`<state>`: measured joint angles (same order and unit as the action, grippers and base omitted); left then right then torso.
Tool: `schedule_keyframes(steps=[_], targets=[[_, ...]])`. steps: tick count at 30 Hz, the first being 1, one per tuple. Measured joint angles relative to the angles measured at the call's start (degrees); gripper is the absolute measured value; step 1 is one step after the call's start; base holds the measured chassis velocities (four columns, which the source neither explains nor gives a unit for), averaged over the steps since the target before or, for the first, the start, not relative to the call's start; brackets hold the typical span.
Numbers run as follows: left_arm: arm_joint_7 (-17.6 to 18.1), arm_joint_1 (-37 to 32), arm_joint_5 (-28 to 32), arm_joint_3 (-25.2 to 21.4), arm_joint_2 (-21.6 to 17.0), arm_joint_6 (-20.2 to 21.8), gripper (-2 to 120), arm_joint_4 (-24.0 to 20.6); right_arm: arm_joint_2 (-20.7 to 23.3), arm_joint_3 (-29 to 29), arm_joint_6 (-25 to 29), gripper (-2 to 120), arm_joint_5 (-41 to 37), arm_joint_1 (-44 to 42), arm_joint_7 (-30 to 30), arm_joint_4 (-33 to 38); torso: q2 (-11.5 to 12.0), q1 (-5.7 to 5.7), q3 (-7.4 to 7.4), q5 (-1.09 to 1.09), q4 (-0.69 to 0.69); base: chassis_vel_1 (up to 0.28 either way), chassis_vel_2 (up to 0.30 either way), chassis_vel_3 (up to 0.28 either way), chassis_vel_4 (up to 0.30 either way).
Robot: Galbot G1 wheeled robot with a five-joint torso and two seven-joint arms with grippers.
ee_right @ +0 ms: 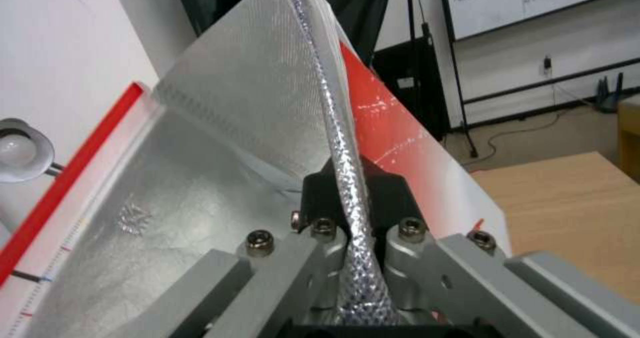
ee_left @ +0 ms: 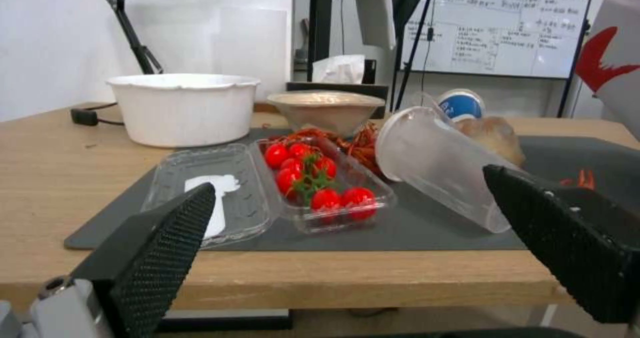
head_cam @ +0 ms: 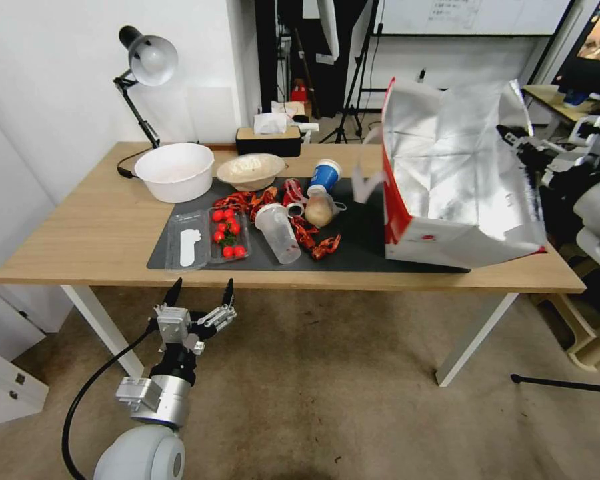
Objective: Pick up the food delivery bag from the floor and place it on the table.
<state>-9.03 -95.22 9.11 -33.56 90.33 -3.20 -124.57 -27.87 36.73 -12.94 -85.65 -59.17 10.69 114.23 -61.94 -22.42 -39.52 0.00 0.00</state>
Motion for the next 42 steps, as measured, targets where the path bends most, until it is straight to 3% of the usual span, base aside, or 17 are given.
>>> schedule_keyframes(steps=[23, 28, 42], targets=[[-0.3, 0.8, -0.1, 0.3, -0.3, -0.2, 100, 1.3, -0.2, 3.5, -0.7, 0, 1.5, -3.1, -1.3, -1.8, 0.0, 0.00, 0.01, 0.00, -0.01, 0.000, 0.000, 0.000, 0.000], [-0.5, 0.6, -0.1, 0.3, -0.4, -0.4, 100, 1.3, 0.0, 4.3, -0.7, 14, 1.6, -3.2, -1.7, -1.7, 0.0, 0.00, 0.01, 0.00, 0.00, 0.000, 0.000, 0.000, 0.000], [-1.1, -0.4, -0.1, 0.5, -0.3, -1.3, 100, 0.6, 1.4, 10.2, 0.2, 69, 2.3, -6.6, -2.9, -1.1, 0.0, 0.01, 0.01, 0.00, -0.01, 0.000, 0.000, 0.000, 0.000]])
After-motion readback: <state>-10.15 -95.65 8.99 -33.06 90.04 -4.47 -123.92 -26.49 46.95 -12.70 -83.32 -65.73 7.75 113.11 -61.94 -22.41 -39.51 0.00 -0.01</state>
